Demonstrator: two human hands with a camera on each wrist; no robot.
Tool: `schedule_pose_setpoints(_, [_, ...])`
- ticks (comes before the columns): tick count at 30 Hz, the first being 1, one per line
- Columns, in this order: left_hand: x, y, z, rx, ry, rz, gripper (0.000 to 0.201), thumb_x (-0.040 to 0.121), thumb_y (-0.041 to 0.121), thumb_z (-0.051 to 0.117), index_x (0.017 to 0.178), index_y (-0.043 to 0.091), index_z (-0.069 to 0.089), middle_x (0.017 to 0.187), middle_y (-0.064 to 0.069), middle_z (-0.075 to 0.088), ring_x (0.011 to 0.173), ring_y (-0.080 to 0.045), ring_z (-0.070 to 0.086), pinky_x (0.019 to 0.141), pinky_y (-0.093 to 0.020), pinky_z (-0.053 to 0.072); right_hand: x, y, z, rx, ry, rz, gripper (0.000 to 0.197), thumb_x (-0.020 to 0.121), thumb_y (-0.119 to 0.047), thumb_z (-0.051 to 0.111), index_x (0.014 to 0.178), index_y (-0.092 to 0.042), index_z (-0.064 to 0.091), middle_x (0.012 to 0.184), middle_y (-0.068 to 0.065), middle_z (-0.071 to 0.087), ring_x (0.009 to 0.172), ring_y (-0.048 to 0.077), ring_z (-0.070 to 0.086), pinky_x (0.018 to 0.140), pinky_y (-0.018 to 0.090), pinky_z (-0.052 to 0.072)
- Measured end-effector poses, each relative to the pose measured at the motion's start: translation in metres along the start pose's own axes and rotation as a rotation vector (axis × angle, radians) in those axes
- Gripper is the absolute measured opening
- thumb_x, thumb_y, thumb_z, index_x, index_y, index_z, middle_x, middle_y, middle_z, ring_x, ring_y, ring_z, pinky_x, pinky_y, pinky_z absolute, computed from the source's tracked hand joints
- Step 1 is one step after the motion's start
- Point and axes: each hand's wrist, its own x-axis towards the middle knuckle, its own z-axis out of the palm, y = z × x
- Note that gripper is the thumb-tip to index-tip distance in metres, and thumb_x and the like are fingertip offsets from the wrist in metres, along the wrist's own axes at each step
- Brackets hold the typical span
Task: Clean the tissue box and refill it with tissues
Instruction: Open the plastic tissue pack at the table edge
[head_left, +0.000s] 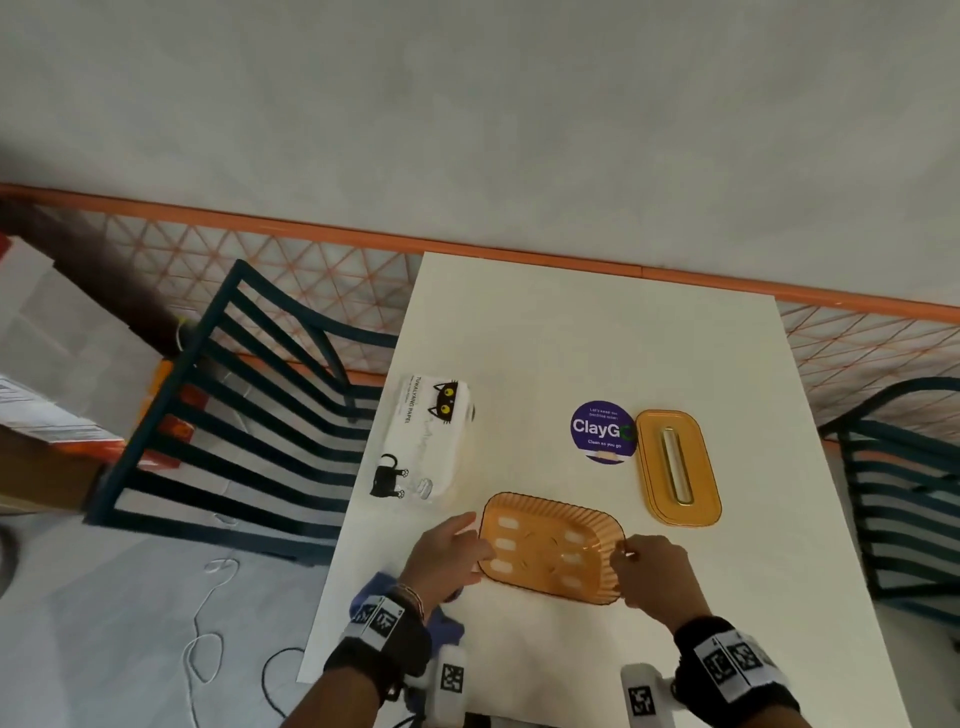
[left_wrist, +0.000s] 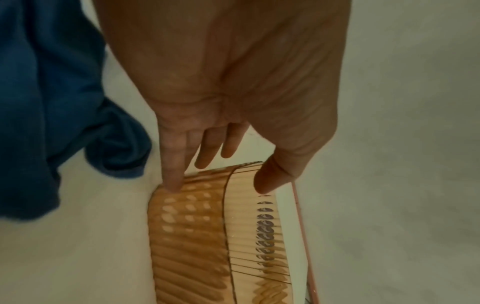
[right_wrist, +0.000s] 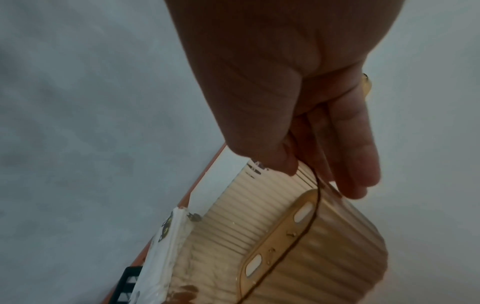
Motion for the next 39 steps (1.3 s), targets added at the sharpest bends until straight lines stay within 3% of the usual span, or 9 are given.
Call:
schedule_pose_setpoints(3, [-0.005,0.002,-0.025,0.241,0.226,0.203,0.034,0.082,0.031,0.075,0.116,0.031,0.070,0.093,0.012,0.074,0.088,-0.009,0.072,0.070,-0.016,0.052,-0.006,-0.012,-0.007,-0.057,0.023,0.039,0.052,0.093,-0.045,0.064,0.134,-0.015,0.061,0.127,0.003,0.071,0.118,0.023,0.066,0.102,0.035,0.049])
schedule_pose_setpoints(8, [-0.007,0.006,-0.069,0.554,0.703,0.645,0.047,0.065,0.034,0.089,0.105,0.024,0.065,0.107,0.008,0.060,0.099,-0.012,0.056,0.078,-0.028,0.051,-0.005,-0.070,-0.026,0.011,0.238,-0.218,0.047,0.094,-0.040,0.067,0.137,-0.021,0.059,0.133,0.001,0.067,0.116,0.019,0.066,0.098,0.036,0.055])
schedule_pose_setpoints(12, [0.015,0.002,-0.080,0.946,0.544,0.584,0.095,0.059,0.054,0.088,0.142,0.030,0.050,0.154,-0.008,0.040,0.140,-0.030,0.041,0.107,-0.051,0.044,0.011,-0.134,-0.026,-0.091,0.262,-0.538,0.047,0.097,-0.020,0.064,0.142,-0.029,0.054,0.143,-0.002,0.059,0.123,0.018,0.060,0.098,0.029,0.049])
schedule_pose_setpoints(15, [0.024,-0.003,-0.077,1.058,0.434,0.584,0.090,0.065,0.052,0.089,0.145,0.034,0.052,0.165,-0.011,0.031,0.148,-0.035,0.036,0.107,-0.054,0.044,0.023,-0.184,-0.013,-0.292,0.181,-0.808,0.066,0.091,-0.006,0.061,0.148,-0.034,0.046,0.157,-0.004,0.043,0.132,0.022,0.052,0.103,0.034,0.047])
schedule_pose_setpoints(19, [0.023,-0.006,-0.069,0.997,0.524,0.726,0.049,0.063,0.022,0.097,0.108,0.030,0.077,0.142,-0.018,0.060,0.128,-0.035,0.062,0.085,-0.046,0.059,0.035,-0.225,0.011,-0.578,-0.049,-1.044,0.099,0.076,-0.017,0.077,0.159,-0.030,0.024,0.168,0.000,0.020,0.152,0.025,0.026,0.120,0.040,0.029])
schedule_pose_setpoints(23, [0.023,-0.009,-0.074,0.828,0.650,0.848,0.034,0.076,0.016,0.086,0.108,0.027,0.079,0.135,-0.012,0.067,0.121,-0.028,0.067,0.085,-0.044,0.058,0.045,-0.237,0.025,-0.723,-0.130,-1.118,0.121,0.066,-0.038,0.089,0.161,-0.029,0.015,0.170,0.000,0.013,0.156,0.024,0.010,0.125,0.042,0.016])
schedule_pose_setpoints(28, [0.006,-0.002,-0.080,0.295,0.646,0.730,0.023,0.104,0.032,0.054,0.118,0.033,0.072,0.120,0.027,0.069,0.113,0.013,0.062,0.097,-0.019,0.052,0.073,-0.262,0.006,-0.678,0.017,-1.143,0.094,0.085,-0.020,0.076,0.160,-0.030,0.021,0.169,-0.002,0.018,0.157,0.021,0.011,0.125,0.040,0.011])
schedule_pose_setpoints(35, [0.006,0.003,-0.097,0.023,0.627,0.477,0.017,0.103,0.037,0.054,0.108,0.045,0.068,0.105,0.028,0.073,0.099,0.009,0.066,0.080,-0.012,0.051,0.134,-0.321,-0.015,-0.555,-0.086,-1.079,0.076,0.087,-0.026,0.078,0.151,-0.042,0.040,0.164,-0.010,0.031,0.153,0.018,0.022,0.122,0.043,0.023])
schedule_pose_setpoints(39, [0.024,-0.006,-0.108,-0.129,0.683,0.403,0.029,0.101,0.047,0.046,0.106,0.032,0.069,0.098,0.009,0.075,0.088,-0.008,0.072,0.078,-0.036,0.060,0.153,-0.341,-0.001,-0.465,-0.281,-1.075,0.036,0.086,-0.022,0.079,0.120,-0.034,0.073,0.149,-0.008,0.055,0.143,0.016,0.043,0.117,0.035,0.033])
